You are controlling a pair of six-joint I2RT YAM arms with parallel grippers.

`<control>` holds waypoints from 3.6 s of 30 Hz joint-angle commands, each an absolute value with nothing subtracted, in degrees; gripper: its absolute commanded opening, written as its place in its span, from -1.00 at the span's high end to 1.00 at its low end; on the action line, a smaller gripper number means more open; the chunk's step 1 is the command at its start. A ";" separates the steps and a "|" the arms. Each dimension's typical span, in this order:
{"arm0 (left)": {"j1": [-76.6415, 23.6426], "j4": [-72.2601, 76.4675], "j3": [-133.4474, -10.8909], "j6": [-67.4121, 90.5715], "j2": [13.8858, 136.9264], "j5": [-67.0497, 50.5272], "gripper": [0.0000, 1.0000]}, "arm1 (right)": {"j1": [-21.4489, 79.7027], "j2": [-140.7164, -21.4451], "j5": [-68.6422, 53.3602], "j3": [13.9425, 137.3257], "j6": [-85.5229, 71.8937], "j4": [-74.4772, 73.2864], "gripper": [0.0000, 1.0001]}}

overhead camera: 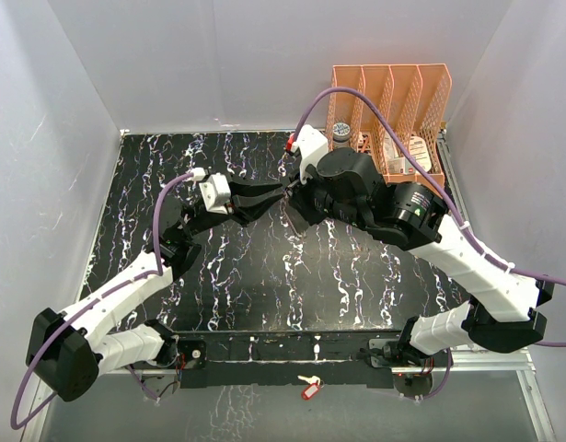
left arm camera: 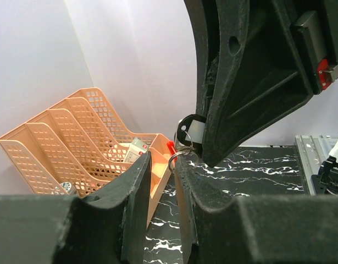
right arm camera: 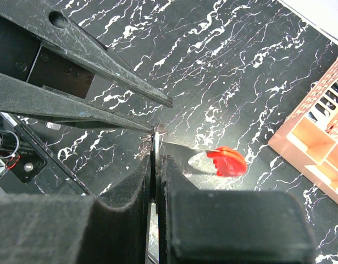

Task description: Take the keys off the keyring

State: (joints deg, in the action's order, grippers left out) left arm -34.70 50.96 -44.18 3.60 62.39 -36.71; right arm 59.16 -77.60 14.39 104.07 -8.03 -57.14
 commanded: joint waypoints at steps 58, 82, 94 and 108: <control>-39.13 73.17 -41.27 13.99 65.65 -16.79 1.00 | 59.41 -72.45 12.94 96.00 -8.09 -46.97 1.00; -39.20 80.69 -37.73 14.34 67.27 -8.42 1.00 | 59.41 -71.80 11.94 93.61 -8.56 -44.15 1.00; -40.05 76.74 -38.68 9.43 68.60 -2.89 1.00 | 59.41 -72.16 11.56 94.84 -8.99 -43.55 1.00; -40.68 69.57 -39.72 2.17 68.55 5.01 1.00 | 59.41 -72.23 12.43 99.49 -9.35 -46.15 1.00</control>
